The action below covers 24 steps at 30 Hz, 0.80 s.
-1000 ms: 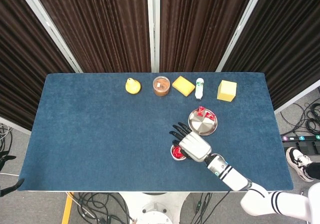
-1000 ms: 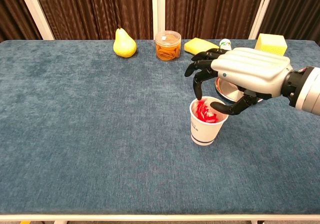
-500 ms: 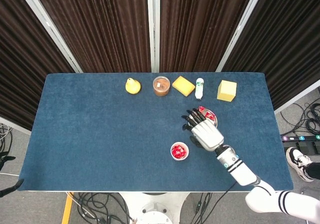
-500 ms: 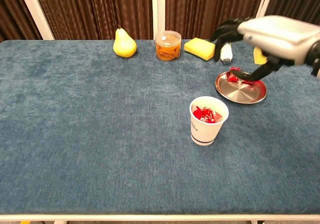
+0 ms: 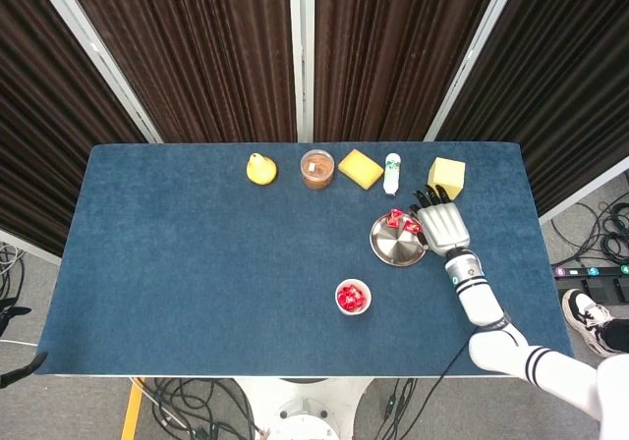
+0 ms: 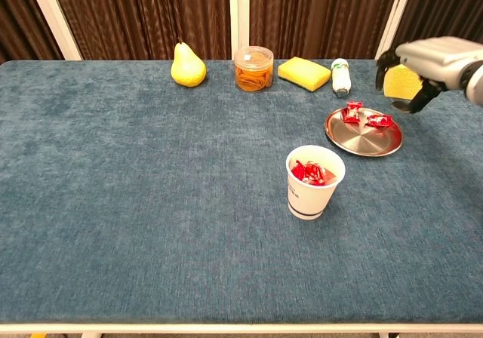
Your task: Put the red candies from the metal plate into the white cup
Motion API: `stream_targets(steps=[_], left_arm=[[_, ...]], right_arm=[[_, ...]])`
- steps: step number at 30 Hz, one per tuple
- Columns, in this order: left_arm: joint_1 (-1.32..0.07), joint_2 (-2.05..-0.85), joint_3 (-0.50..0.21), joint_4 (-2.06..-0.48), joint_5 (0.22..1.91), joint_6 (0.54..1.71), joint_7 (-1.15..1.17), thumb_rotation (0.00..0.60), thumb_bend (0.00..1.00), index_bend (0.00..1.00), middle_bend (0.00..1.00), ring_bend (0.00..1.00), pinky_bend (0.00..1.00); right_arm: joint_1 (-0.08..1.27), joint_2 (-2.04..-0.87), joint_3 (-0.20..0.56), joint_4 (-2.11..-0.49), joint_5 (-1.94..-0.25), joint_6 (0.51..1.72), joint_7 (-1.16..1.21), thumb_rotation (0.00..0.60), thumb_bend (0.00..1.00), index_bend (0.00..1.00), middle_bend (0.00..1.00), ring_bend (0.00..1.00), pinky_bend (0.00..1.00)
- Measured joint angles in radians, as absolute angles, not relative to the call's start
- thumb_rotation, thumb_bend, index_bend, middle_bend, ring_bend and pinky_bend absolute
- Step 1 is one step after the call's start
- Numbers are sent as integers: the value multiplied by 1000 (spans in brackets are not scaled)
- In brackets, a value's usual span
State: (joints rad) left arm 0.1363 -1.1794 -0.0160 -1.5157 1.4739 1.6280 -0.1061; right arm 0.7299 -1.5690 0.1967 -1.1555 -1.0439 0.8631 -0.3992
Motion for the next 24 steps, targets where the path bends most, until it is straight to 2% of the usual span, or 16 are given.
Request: stream_targets(steps=[11, 18, 24], left_arm=[[136, -1183, -16, -1507, 1470, 1621, -111, 600, 124, 366, 310, 266, 265], [135, -1183, -17, -1507, 1468, 1618, -112, 600, 124, 366, 310, 266, 265], [137, -1183, -17, -1504, 1463, 1615, -115, 600, 124, 366, 310, 266, 265]], right_arm=[[753, -1682, 188, -980, -981, 817, -450, 600, 326, 386, 117, 0, 0], [766, -1746, 192, -884, -975, 792, -439, 600, 254, 392, 122, 0, 0], [785, -1797, 202, -809, -980, 770, -426, 600, 253, 398, 125, 0, 0]])
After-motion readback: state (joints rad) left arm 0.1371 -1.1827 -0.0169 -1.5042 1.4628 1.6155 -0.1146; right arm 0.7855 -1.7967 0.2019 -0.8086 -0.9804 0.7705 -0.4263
